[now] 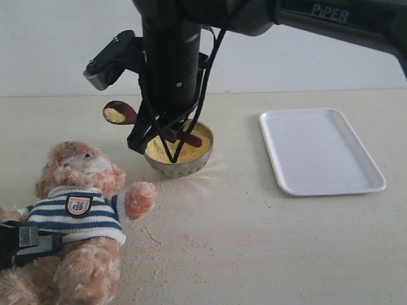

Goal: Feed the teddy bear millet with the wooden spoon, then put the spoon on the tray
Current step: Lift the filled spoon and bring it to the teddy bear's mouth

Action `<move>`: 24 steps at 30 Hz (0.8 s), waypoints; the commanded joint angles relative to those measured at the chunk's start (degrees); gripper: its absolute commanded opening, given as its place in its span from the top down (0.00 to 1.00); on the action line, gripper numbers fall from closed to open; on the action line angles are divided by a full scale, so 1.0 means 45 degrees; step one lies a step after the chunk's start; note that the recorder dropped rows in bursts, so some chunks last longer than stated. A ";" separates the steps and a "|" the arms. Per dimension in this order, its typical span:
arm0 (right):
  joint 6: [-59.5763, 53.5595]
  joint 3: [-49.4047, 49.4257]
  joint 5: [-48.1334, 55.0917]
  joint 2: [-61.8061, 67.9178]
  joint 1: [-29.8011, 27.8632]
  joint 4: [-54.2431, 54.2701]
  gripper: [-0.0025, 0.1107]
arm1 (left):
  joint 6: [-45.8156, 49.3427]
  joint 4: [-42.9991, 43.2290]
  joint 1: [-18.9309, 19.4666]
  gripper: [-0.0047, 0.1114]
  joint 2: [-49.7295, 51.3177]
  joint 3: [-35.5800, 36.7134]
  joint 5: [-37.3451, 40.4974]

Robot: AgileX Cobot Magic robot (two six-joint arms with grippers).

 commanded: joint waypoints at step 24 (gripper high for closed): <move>0.0033 0.1981 -0.0006 -0.1282 0.1682 -0.0113 0.94 | 0.0060 -0.0169 0.0022 0.92 -0.0151 0.0030 0.0059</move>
